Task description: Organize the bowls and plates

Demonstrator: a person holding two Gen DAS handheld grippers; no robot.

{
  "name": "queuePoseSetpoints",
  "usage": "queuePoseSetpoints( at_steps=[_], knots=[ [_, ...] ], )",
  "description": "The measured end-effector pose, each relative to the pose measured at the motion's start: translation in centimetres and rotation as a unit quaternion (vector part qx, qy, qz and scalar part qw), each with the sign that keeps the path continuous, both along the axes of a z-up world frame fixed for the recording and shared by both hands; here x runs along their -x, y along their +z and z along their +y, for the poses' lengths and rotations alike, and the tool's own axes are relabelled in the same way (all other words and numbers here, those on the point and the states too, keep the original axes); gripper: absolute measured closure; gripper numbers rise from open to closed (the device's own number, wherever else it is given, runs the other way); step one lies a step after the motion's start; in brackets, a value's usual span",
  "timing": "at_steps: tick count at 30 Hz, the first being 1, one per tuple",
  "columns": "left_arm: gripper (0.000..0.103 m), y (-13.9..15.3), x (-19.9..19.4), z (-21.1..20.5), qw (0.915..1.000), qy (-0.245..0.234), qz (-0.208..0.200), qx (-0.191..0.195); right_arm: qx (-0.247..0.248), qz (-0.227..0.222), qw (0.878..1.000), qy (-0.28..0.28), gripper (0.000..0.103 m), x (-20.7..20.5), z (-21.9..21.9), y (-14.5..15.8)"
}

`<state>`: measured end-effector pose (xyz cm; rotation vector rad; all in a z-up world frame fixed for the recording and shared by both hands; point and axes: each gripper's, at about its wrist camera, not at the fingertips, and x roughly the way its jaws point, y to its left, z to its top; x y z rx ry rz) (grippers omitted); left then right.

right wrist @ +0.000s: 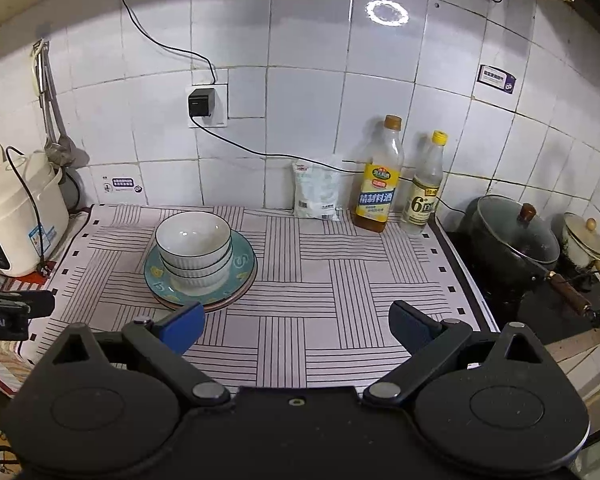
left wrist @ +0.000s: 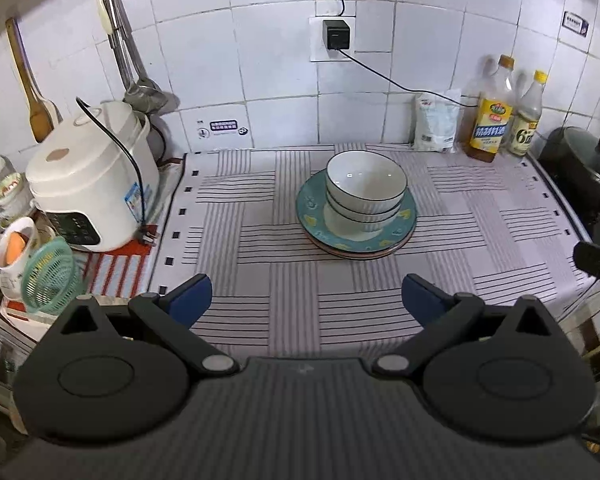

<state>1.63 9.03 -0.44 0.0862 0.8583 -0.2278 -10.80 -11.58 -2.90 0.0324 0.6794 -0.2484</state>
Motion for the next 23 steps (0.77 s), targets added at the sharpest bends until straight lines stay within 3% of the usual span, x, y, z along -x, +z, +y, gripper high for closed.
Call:
queuePoseSetpoints(
  at_steps=[9, 23],
  knots=[
    [0.0, -0.33, 0.07, 0.08, 0.9996, 0.028, -0.002, -0.005, 0.002, 0.005, 1.0, -0.011, 0.003, 0.24, -0.16, -0.32],
    [0.0, -0.38, 0.15, -0.5, 0.9998, 0.021, 0.001, 0.003, 0.0, 0.011, 1.0, -0.022, 0.003, 0.25, -0.72, -0.63]
  ],
)
